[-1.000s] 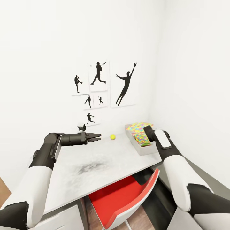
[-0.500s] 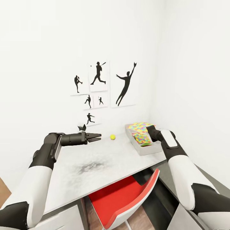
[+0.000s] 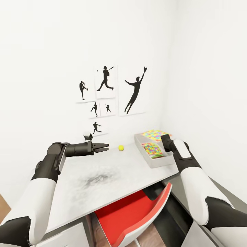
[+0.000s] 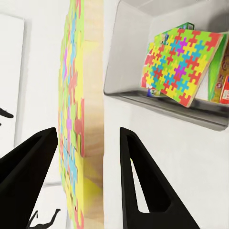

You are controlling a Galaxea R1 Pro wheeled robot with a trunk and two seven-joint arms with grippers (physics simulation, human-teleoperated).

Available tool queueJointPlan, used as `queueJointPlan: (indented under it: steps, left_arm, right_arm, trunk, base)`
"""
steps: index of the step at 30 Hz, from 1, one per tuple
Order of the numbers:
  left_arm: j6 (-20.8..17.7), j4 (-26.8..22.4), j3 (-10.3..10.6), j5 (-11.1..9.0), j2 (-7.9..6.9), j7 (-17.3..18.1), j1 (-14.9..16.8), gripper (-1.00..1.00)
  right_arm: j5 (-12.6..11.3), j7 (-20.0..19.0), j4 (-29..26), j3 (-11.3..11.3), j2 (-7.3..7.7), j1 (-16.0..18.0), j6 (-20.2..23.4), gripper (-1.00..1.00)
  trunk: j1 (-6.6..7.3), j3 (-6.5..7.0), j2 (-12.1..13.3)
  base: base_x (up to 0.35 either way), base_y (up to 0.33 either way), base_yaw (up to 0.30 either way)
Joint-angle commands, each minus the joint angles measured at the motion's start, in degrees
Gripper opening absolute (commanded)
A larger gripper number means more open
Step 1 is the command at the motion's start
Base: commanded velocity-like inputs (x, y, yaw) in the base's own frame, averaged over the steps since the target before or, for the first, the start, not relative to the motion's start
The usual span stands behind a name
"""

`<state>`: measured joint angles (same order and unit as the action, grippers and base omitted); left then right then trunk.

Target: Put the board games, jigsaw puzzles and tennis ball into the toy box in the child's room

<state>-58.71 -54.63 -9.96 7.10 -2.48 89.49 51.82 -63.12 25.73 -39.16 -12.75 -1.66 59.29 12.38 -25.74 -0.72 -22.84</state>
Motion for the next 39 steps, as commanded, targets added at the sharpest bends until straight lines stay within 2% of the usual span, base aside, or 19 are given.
queueJointPlan:
  steps: [1,10,16,23,30,35,39]
  left_arm:
    - [-0.6,0.0,-0.1,0.6,0.02,0.5,0.0,1.00]
    - [-0.6,0.0,-0.1,0.6,0.02,0.5,0.0,1.00]
    - [-0.5,0.0,-0.1,0.6,0.02,0.5,0.0,1.00]
    - [-0.5,0.0,-0.1,0.6,0.03,0.5,0.0,1.00]
    - [-0.5,0.0,-0.1,0.6,0.02,0.5,0.0,1.00]
    - [-0.5,0.0,-0.1,0.6,0.04,0.5,0.0,1.00]
    - [-0.5,0.0,-0.1,0.7,0.05,0.5,0.0,1.00]
  right_arm:
    - [-0.2,0.3,-0.1,-0.3,-0.11,0.0,0.2,-1.00]
    - [-0.1,0.4,0.1,-0.2,-0.09,0.0,0.0,-1.00]
    - [-0.1,0.7,0.5,-0.2,0.54,0.2,0.5,-1.00]
    - [-0.3,0.8,5.7,-0.1,1.96,2.5,1.6,-1.00]
    - [-0.4,0.8,7.0,-0.3,3.96,3.5,4.8,-1.00]
    - [-0.5,0.8,7.1,-0.3,4.42,4.4,6.0,-1.00]
    - [-0.5,0.7,7.1,-0.5,4.65,5.2,9.8,-1.00]
  trunk:
    - [-0.04,-0.08,-0.1]
    - [-0.04,-0.08,-0.1]
    - [-0.04,-0.08,-0.1]
    - [-0.04,-0.08,-0.1]
    - [-0.04,-0.08,-0.1]
    - [-0.04,-0.08,-0.1]
    - [-0.04,-0.08,-0.1]
  base:
    - [0.101,0.000,0.000]
    - [0.063,0.000,0.000]
    - [0.143,0.000,0.000]
    - [0.023,0.000,0.000]
    - [0.001,0.000,0.000]
    - [0.000,0.000,0.000]
    - [0.000,0.000,0.000]
